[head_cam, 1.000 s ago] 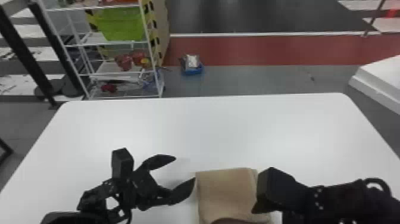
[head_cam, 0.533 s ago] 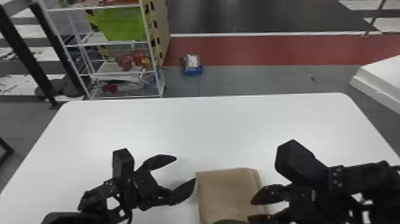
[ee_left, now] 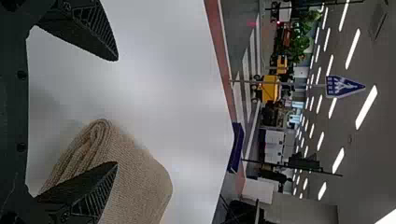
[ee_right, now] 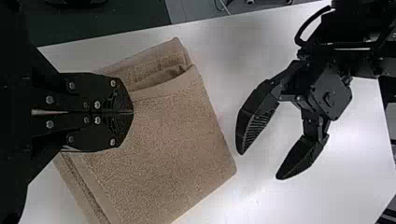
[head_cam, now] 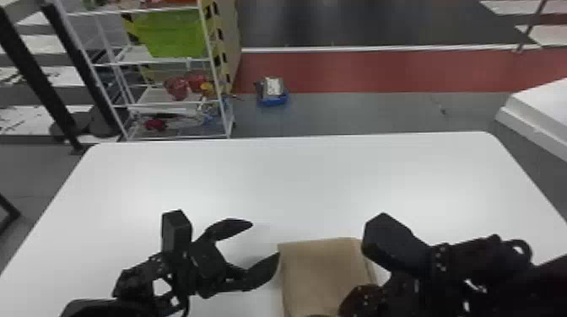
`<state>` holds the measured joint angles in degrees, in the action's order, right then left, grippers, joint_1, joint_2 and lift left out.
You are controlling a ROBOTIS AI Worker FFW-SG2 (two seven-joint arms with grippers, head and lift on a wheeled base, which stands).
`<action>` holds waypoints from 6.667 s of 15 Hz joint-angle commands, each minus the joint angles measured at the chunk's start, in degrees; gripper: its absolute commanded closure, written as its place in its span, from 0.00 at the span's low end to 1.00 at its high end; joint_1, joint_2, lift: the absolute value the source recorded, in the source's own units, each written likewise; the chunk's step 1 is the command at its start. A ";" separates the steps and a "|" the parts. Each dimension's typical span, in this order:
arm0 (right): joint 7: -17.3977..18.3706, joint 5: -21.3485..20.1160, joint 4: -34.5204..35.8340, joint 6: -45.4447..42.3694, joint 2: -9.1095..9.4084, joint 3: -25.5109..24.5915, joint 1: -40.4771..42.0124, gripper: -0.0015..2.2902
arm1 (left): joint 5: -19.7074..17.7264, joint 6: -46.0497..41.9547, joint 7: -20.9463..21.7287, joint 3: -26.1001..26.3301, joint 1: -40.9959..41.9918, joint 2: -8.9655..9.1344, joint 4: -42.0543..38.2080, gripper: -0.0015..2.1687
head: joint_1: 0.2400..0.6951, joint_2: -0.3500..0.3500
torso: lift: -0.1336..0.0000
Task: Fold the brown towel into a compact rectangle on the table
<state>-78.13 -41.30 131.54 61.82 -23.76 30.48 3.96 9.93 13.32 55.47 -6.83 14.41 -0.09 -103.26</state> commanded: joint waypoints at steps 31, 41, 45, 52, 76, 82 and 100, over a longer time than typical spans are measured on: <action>-0.19 -1.24 1.52 -0.51 -4.01 -3.06 5.62 0.83 | 15.29 0.18 14.49 0.68 -3.95 0.24 -1.77 0.03 | 1.00 0.48 | 0.08; -0.19 6.67 -3.13 -6.14 5.22 -14.13 2.20 0.83 | 5.27 1.93 12.12 -9.08 -2.28 0.24 -8.10 0.03 | 1.00 0.66 | 0.08; -0.19 6.23 -12.63 -8.42 8.21 -15.01 -2.64 0.83 | 2.11 1.93 9.40 -9.69 -0.97 0.24 -8.27 0.03 | 1.00 0.68 | 0.08; -0.19 5.88 -21.50 -11.76 9.17 -17.38 -6.15 0.83 | 1.41 1.58 9.22 -9.61 0.09 0.24 -8.27 0.03 | 1.00 0.63 | 0.08; 8.09 20.47 -2.69 -2.97 18.14 -23.71 3.51 0.40 | -3.87 1.93 4.56 -10.40 1.76 0.24 -8.45 0.03 | 1.00 0.87 | 0.08; 34.36 38.31 -1.90 -41.29 23.81 -41.47 19.25 0.11 | -18.19 -9.84 -15.65 -9.87 11.07 0.24 -12.23 0.03 | 1.00 0.70 | 0.08; 45.44 39.28 -10.87 -57.11 23.81 -39.36 24.70 0.11 | -19.69 -20.39 -30.95 -7.59 18.46 0.24 -11.26 0.03 | 1.00 0.63 | 0.08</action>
<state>-32.68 -1.99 120.74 4.35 -0.18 -9.08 28.73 -9.65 -7.61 24.45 -13.86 32.89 -0.09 -114.49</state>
